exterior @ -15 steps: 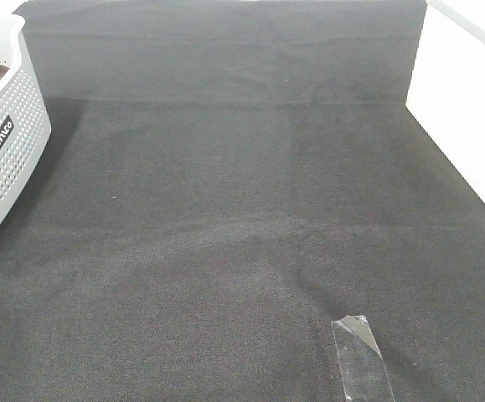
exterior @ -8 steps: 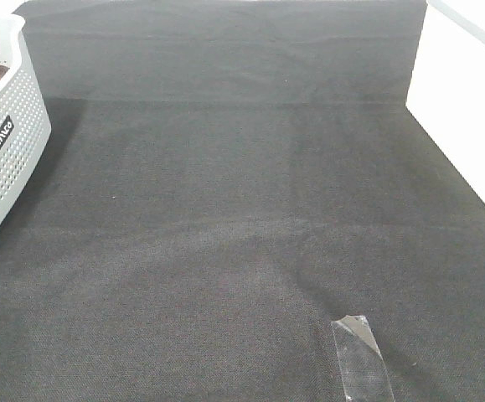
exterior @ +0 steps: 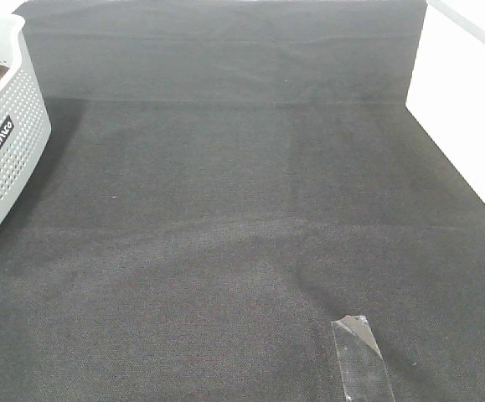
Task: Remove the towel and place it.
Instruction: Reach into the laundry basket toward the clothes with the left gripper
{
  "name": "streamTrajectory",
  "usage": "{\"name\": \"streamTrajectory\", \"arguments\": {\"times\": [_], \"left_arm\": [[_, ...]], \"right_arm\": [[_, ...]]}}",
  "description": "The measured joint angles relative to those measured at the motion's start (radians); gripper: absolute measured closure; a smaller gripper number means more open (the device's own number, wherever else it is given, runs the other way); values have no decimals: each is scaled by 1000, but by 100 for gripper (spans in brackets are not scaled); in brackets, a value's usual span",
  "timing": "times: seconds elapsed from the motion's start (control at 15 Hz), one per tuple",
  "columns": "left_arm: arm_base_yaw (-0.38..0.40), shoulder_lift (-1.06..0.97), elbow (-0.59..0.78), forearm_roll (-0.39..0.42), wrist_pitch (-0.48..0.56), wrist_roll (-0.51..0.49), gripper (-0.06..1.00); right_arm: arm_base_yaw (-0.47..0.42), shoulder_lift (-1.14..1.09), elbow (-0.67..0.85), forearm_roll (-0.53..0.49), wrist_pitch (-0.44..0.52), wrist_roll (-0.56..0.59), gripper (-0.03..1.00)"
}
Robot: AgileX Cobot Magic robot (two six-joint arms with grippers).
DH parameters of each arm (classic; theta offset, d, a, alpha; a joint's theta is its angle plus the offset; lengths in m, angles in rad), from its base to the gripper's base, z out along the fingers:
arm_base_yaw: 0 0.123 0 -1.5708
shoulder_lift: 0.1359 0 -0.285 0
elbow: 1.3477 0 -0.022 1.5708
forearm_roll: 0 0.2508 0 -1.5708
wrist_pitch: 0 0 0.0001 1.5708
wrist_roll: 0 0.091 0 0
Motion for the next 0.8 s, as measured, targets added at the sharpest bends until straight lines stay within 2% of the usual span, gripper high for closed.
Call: {"name": "streamTrajectory", "arguments": {"times": [0.8], "left_arm": [[0,0,0,26,0,-31,-5]], "right_arm": [[0,0,0,0,0,0,22]]}}
